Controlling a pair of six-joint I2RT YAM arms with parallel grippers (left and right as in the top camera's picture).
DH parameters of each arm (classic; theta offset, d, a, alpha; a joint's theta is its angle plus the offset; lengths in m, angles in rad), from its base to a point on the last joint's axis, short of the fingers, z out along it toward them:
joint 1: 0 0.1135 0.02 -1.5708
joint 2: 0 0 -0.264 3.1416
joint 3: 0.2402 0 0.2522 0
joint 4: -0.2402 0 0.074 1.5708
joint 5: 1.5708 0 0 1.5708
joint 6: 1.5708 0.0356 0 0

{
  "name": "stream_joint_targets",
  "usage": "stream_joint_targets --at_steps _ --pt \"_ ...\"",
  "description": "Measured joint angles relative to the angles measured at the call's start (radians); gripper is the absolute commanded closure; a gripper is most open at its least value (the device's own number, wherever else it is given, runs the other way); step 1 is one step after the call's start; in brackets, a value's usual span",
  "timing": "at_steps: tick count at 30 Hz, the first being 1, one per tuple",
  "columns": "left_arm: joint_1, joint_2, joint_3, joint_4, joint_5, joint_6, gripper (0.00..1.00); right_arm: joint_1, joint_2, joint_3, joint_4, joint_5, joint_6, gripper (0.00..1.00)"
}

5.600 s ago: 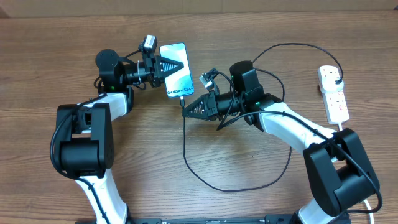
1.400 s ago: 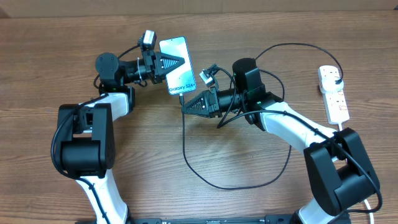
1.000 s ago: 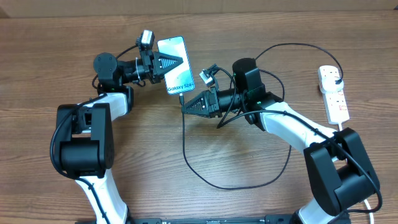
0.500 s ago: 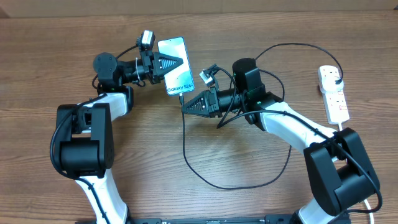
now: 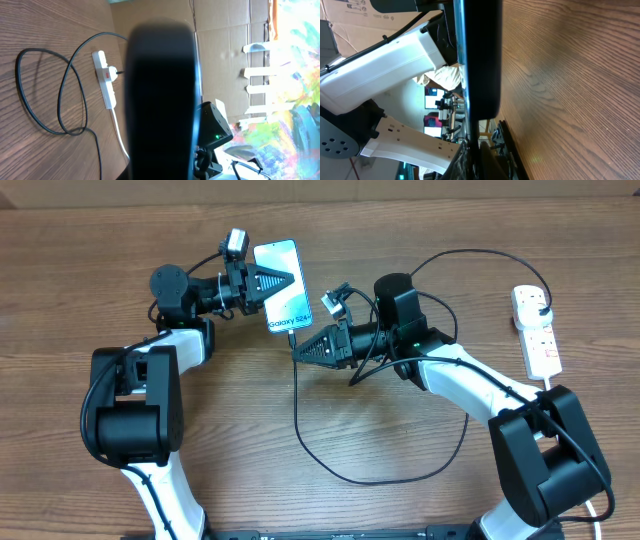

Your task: Plug charger to phone and switch on socket

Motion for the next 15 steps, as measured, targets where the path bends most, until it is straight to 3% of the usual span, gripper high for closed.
stream_joint_targets --at_steps 15 --pt "0.0 0.0 0.0 0.0 0.0 0.0 0.95 0.0 0.0 0.0 0.029 0.003 0.019 0.96"
